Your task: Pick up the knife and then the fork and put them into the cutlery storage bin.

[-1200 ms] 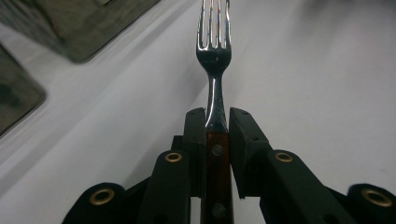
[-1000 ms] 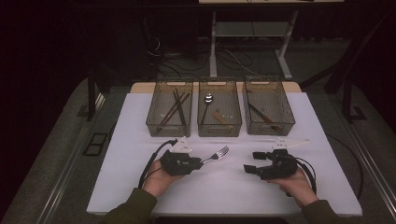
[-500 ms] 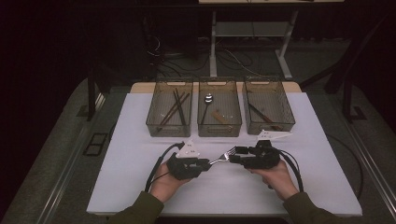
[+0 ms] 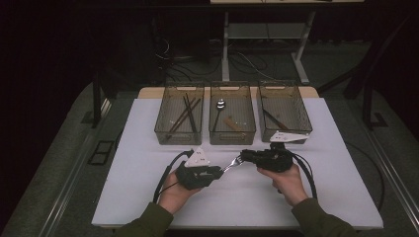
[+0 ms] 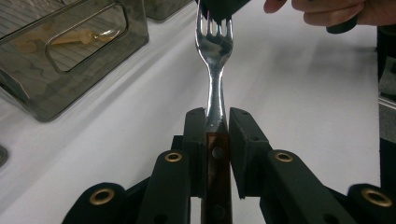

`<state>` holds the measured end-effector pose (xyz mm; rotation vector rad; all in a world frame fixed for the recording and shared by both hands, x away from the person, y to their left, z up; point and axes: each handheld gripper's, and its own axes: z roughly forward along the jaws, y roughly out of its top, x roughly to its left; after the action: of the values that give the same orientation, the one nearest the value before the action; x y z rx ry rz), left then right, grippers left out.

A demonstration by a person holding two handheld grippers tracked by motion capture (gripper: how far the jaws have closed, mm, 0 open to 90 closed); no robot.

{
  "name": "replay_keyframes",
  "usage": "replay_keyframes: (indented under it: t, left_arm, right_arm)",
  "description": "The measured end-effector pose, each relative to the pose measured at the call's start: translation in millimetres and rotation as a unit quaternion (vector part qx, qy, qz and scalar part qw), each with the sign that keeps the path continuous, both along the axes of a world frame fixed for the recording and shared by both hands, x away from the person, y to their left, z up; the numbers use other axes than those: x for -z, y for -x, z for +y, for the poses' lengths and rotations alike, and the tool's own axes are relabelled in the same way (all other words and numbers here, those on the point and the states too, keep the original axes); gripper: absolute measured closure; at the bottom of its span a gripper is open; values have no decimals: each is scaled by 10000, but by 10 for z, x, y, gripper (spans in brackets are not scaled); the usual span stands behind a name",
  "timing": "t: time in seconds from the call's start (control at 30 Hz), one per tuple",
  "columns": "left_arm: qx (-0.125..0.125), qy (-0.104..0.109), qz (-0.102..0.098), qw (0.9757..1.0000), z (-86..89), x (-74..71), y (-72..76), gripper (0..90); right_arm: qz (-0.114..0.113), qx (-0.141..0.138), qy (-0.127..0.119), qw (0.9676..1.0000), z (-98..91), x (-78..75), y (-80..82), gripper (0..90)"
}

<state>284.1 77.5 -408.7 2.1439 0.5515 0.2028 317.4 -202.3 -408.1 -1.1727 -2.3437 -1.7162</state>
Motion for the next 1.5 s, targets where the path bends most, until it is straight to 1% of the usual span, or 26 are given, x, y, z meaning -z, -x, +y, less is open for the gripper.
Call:
replay_keyframes:
  t: [0.07,0.17,0.3,0.37,0.4,0.43,0.47,0.5,0.57,0.6,0.63,0.73,0.77,0.8,0.83,0.93,0.97,1.0,1.1,1.13,1.2,1.23,1.27,1.37,1.43,1.5]
  left_arm:
    - [-12,25,15,10000,3,4,-4,774]
    - [-14,39,21,10000,10,3,-8,773]
    - [78,151,45,9998,-2,0,-3,766]
    - [105,182,69,9998,-9,-1,0,760]
    - [136,236,98,9996,-9,5,-7,755]
    - [157,305,169,9993,-7,12,-13,749]
    - [162,412,238,9987,-11,23,-17,742]
    - [215,425,278,9985,-8,28,-22,741]
    - [247,463,277,9982,-3,29,-21,726]
    - [243,523,280,9979,1,27,-17,717]
    - [239,544,245,9979,14,19,-17,689]
    - [196,768,252,9965,81,-3,-8,541]
    - [188,797,241,9963,115,-13,-1,492]
    - [200,758,172,9968,160,-19,4,449]
    - [156,782,150,9967,194,-17,12,417]
    - [76,741,187,9970,317,23,18,317]
    - [46,709,211,9973,364,42,14,298]
    - [11,724,250,9971,403,66,12,274]
    - [-110,753,301,9966,518,116,17,208]
    - [-138,766,333,9964,550,130,23,182]
    - [-171,732,349,9966,603,164,38,145]
    - [-186,688,337,9969,624,184,39,134]
    - [-204,612,328,9974,645,203,37,121]
    - [-304,511,269,9979,697,243,46,66]
    - [-346,543,255,9976,726,258,48,15]
    - [-363,530,246,9976,752,278,53,0]
  right_arm:
    - [-32,-28,-32,10000,18,-24,-8,799]
    - [-120,-36,-2,9999,49,-53,-15,808]
    - [-180,5,63,9998,72,-95,-24,836]
    - [-226,6,55,9997,83,-118,-33,848]
    - [-224,-3,32,9997,91,-128,-36,853]
    - [-220,-19,4,9998,97,-137,-39,861]
    - [-227,-39,-65,9997,103,-143,-44,867]
    - [-233,-55,-97,9997,112,-154,-46,870]
    - [-248,-83,-74,9996,135,-178,-55,870]
    - [-250,-88,-83,9996,144,-189,-60,870]
    - [-261,-92,-77,9996,144,-196,-70,870]
    - [-237,-25,-131,9996,111,-229,-92,870]
    - [-256,-4,-141,9996,88,-240,-100,870]
    - [-266,33,-124,9996,62,-254,-105,870]
    - [-262,79,-117,9996,34,-269,-109,870]
    - [-313,245,-54,9992,-69,-318,-128,869]
    - [-338,291,-28,9990,-109,-336,-135,870]
    - [-354,333,13,9988,-152,-356,-142,869]
    - [-355,503,34,9981,-294,-417,-168,869]
    - [-405,558,61,9976,-345,-433,-182,869]
    - [-380,677,89,9969,-443,-474,-205,869]
    - [-433,729,134,9963,-501,-489,-225,869]
    - [-399,806,145,9958,-557,-515,-239,869]
    - [-444,1017,150,9937,-744,-601,-300,869]
    - [-505,1187,173,9915,-875,-680,-337,869]
    - [-551,1344,112,9893,-1013,-762,-374,869]
